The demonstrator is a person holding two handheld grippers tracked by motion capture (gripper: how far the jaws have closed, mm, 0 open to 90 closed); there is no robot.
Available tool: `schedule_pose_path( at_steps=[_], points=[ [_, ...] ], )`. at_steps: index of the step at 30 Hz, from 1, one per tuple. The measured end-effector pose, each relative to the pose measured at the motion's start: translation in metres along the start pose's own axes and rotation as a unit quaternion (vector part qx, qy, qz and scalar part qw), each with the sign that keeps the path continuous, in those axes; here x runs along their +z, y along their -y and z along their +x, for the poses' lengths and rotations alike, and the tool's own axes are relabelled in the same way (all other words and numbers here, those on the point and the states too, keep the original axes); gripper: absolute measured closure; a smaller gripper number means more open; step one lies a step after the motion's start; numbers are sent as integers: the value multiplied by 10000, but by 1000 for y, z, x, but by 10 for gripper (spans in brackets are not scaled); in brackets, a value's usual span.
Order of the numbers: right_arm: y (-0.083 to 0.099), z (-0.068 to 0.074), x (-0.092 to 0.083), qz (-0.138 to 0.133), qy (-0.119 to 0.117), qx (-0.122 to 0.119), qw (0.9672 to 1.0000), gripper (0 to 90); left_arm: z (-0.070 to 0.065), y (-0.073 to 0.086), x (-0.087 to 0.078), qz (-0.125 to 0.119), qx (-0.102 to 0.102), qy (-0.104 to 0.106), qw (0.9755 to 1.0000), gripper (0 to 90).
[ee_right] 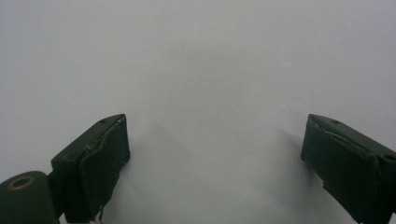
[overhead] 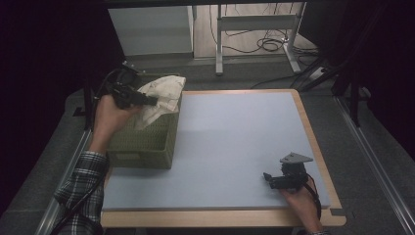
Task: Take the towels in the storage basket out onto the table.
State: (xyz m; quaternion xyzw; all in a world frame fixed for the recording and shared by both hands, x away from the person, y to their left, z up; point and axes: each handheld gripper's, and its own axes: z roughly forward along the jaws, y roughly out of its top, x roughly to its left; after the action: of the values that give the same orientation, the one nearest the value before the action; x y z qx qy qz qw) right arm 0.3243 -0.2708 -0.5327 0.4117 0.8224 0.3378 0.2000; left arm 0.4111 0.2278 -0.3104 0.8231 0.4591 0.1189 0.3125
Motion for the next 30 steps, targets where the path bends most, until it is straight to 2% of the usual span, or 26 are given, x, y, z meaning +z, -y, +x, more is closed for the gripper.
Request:
schedule_pose_path(
  at_steps=[7, 12, 23, 30],
  points=[
    [0, 0, 0, -1, -1, -2, 10000, 80, -28, -15, 12, -5, 307, 235, 9993, 735],
    [0, 0, 0, 9, -8, 7, 10000, 81, -50, -25, 28, 32, 528, 414, 9977, 733],
    [0, 0, 0, 5, -5, 10, 10000, 81, -92, -39, 72, 170, 862, 722, 9935, 731],
    [0, 0, 0, 6, -9, 12, 10000, 80, -115, -40, 105, 285, 1043, 773, 9911, 726]
  ],
)
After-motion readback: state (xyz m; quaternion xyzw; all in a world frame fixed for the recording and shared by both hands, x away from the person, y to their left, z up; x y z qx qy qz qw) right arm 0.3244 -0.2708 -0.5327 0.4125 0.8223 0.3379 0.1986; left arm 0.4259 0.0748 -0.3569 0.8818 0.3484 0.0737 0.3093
